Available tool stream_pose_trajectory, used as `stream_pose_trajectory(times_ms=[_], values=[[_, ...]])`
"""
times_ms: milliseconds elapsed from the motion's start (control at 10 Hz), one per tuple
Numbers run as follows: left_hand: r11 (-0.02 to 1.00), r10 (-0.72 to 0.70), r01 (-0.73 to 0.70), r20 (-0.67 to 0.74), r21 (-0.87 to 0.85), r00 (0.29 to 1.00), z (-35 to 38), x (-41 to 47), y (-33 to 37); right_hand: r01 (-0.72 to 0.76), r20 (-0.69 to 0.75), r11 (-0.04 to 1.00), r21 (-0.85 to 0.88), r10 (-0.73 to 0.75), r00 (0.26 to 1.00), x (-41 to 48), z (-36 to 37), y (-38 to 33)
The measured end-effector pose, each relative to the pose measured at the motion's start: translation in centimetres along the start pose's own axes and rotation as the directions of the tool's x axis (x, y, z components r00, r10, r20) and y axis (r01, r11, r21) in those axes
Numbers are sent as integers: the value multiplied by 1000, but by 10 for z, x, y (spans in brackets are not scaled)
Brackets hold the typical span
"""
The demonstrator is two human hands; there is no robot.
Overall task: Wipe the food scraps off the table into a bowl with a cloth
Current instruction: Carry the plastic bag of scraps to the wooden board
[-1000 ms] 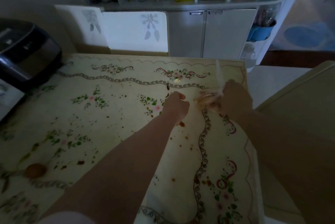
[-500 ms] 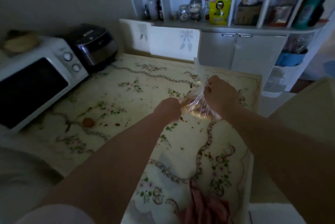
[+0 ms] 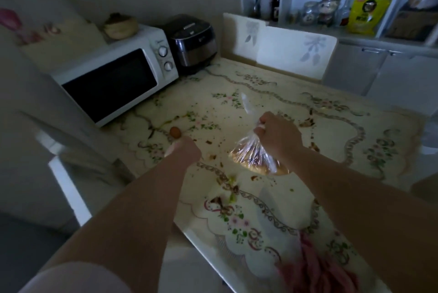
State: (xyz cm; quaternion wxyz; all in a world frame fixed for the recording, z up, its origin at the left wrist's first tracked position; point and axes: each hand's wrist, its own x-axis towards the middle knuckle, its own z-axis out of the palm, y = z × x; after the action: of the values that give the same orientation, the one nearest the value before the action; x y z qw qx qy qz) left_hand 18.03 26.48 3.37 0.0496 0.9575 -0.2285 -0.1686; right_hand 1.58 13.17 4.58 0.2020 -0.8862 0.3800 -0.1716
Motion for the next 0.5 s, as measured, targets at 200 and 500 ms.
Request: stream_pose_trajectory(times_ms=[200,500], values=[[995,-92,93,36,-46,995,4,85,-42,-27,113,1000,14,26,993,43,56,-41],[995,-65,66,22,-73,998,11,183,-55,-17,157,1000,13,14,988,104,109,-76]])
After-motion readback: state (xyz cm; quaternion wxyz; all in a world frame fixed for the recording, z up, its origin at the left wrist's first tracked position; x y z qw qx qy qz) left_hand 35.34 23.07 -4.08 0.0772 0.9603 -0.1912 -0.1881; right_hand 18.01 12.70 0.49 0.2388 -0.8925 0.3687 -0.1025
